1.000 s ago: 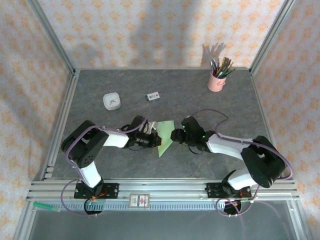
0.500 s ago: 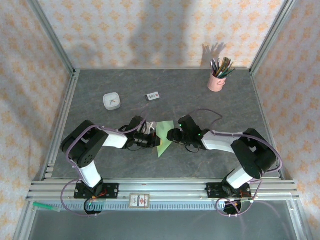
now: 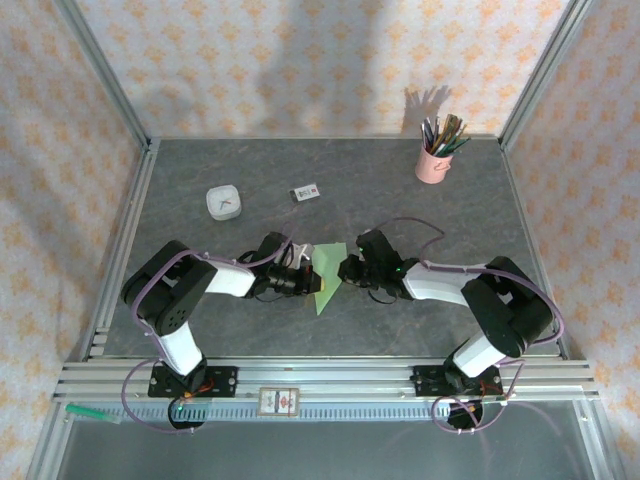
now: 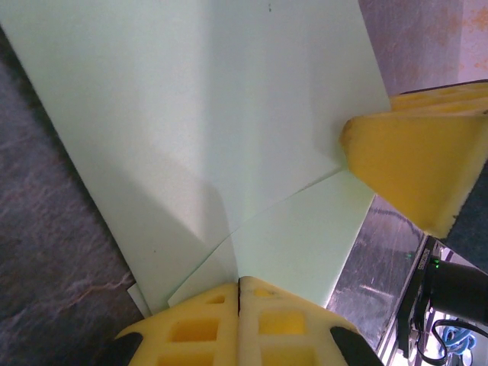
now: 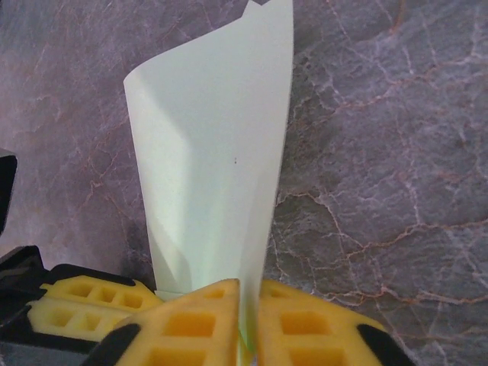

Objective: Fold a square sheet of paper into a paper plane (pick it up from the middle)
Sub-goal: Perform the fifth fold on the wing at the bottom-center of the table.

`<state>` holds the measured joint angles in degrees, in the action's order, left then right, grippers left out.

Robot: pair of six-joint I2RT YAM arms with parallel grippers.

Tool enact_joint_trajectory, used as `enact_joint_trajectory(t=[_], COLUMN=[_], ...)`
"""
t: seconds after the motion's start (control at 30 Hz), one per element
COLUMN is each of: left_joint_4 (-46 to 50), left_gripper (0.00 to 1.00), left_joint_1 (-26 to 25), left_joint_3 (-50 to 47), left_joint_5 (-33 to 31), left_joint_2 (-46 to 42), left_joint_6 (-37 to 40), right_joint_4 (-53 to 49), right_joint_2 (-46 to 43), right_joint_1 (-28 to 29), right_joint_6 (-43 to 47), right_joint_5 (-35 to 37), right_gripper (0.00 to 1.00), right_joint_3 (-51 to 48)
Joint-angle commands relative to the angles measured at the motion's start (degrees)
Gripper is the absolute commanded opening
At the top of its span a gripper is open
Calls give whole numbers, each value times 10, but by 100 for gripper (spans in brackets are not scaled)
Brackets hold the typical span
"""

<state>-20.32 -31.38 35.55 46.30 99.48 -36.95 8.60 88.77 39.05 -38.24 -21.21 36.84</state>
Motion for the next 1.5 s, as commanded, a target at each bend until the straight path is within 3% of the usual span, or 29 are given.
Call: enact_joint_trajectory(t=[0.0, 0.2, 0.5, 0.6, 0.77, 1.13, 1.47], left_joint_4=[38, 30, 20, 8, -20, -32, -27], left_gripper=[3, 19, 33, 38, 44, 51, 47], left_joint_1=[5, -22, -144, -193, -243, -298, -302], left_joint_3=[6, -2, -67, -85, -95, -62, -29], left_joint_5=[-11, -67, -315, -399, -476, -552, -595], left_joint_2=[-10, -73, -221, -239, -229, -157, -103], left_joint_6=[21, 47, 121, 140, 162, 227, 249], right_joint_4=[-8, -19, -43, -41, -25, 5, 11], right_joint_2=[-20, -46, -103, -114, -122, -118, -115], right_joint_1=[0, 2, 14, 14, 16, 16, 16], right_joint_6=[-14, -87, -203, -228, -252, -277, -281], right_joint_5=[16, 10, 12, 6, -7, -23, -28], right_gripper=[7, 0, 0, 0, 0, 0, 0], right_joint_3=[-6, -15, -33, -43, -51, -65, -67])
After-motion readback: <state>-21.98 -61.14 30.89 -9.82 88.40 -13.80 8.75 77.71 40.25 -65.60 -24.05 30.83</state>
